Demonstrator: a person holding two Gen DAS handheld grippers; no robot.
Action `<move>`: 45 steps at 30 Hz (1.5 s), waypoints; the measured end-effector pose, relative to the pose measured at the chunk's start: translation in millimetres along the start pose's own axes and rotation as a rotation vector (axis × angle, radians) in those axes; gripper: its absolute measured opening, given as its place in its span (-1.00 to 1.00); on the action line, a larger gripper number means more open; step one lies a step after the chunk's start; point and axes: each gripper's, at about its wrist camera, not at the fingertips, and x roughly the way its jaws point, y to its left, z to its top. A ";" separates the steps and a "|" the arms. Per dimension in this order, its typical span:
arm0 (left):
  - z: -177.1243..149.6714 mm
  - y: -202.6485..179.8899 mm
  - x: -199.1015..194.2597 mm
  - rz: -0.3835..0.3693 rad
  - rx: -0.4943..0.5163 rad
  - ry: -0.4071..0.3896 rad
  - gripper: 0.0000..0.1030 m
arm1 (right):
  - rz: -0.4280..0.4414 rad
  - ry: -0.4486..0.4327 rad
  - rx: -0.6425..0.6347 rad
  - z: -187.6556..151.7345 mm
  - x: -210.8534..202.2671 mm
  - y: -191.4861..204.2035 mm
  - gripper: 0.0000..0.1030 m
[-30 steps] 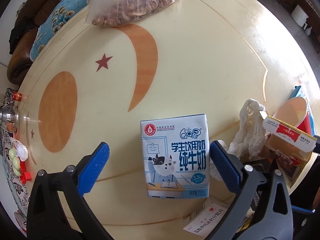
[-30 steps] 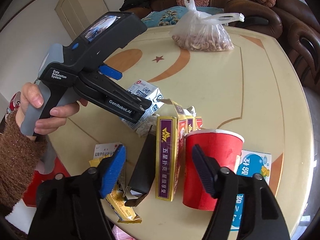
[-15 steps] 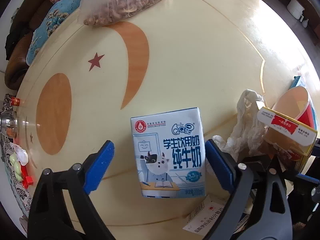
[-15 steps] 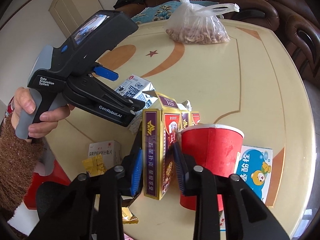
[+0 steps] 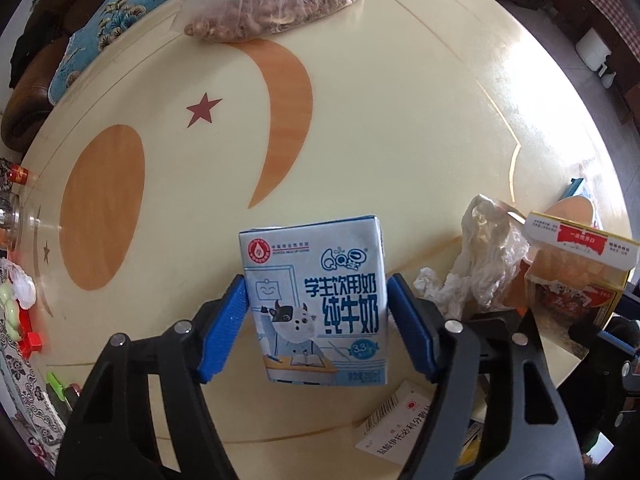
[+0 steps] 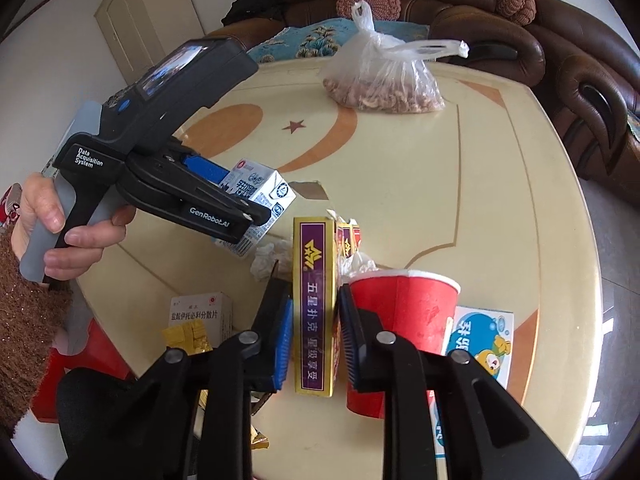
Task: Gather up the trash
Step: 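Grasp the white milk carton with the left tool while the right tool grasps the purple box, then carry the milk carton and purple box with both tools over the pink bin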
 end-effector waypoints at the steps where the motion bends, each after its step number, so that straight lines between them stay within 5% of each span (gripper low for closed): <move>1: -0.6 2.3 -2.5 -0.002 -0.013 -0.007 0.35 | 0.001 -0.006 0.005 1.1 -2.2 -0.5 -0.57; 5: 0.2 15.9 -5.6 -0.061 -0.030 -0.021 0.34 | -0.008 -0.023 0.009 2.7 -10.0 -0.6 -0.57; 18: -22.8 19.6 -54.0 -0.025 -0.047 -0.130 0.33 | -0.040 -0.072 -0.010 5.1 -34.7 7.8 -0.57; 29: -78.2 -4.9 -119.3 0.045 -0.032 -0.225 0.34 | -0.058 -0.122 -0.027 -5.3 -85.1 28.5 -0.57; 45: -164.7 -57.2 -166.2 0.029 -0.004 -0.318 0.34 | -0.050 -0.140 -0.005 -63.1 -141.8 56.1 -0.57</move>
